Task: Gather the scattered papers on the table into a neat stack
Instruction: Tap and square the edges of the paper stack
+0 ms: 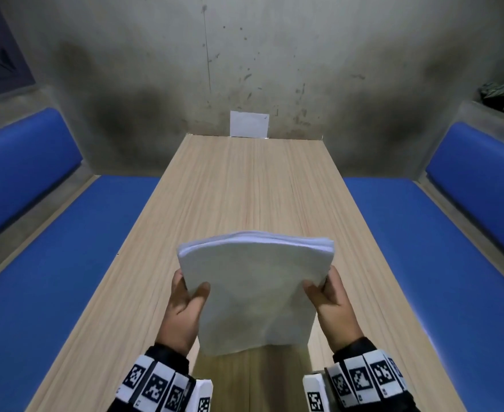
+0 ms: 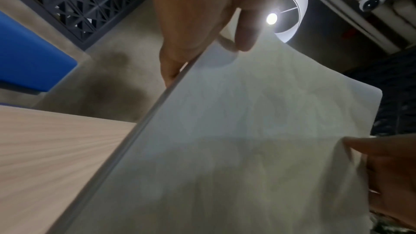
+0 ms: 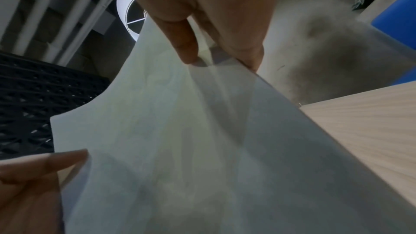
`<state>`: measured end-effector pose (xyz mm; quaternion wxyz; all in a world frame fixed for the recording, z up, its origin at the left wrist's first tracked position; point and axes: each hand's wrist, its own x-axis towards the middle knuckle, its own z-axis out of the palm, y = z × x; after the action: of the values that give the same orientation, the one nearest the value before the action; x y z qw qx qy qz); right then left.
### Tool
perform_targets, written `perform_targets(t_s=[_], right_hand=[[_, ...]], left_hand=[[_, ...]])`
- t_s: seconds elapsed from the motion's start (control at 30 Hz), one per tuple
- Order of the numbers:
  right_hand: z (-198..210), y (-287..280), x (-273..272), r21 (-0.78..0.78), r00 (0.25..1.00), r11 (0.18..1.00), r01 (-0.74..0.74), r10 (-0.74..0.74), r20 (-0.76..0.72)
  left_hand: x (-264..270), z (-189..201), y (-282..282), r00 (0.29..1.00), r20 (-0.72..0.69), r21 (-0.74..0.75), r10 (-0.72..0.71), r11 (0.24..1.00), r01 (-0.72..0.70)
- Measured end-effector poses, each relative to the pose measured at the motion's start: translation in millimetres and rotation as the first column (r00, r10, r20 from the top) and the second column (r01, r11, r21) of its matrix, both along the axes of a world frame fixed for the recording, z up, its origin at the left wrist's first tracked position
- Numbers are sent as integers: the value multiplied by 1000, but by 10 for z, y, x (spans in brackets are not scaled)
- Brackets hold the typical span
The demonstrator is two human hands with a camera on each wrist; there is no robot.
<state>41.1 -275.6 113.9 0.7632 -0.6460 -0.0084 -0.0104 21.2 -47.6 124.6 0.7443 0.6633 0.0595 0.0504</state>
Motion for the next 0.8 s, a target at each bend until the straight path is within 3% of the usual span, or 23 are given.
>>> perform_targets(t_s=[0.13, 0.4, 0.57, 0.67, 0.73, 0.8], right_hand=[[36, -37, -32, -79, 1000, 997, 16, -14, 17], [-52, 88, -62, -6, 999, 999, 40, -40, -16], [-300, 135, -94, -121, 994, 992, -15, 2, -106], [-351, 150, -104, -159, 992, 987, -20, 0, -127], [-291, 139, -120, -167, 994, 986, 28, -46, -101], [-117, 112, -139, -151, 992, 981, 122, -125, -11]], left_hand=[[-9, 28, 41, 1000, 6, -18, 4, 1000, -4], [-43, -64, -51, 998, -24, 49, 64, 997, -63], [-104, -330, -77, 972, -226, 57, 65, 997, -53], [-118, -350, -97, 960, -269, 45, 76, 997, -66], [-114, -281, -97, 964, -252, 37, 90, 996, -83], [-78, -163, -90, 982, -147, 75, 120, 991, -110]])
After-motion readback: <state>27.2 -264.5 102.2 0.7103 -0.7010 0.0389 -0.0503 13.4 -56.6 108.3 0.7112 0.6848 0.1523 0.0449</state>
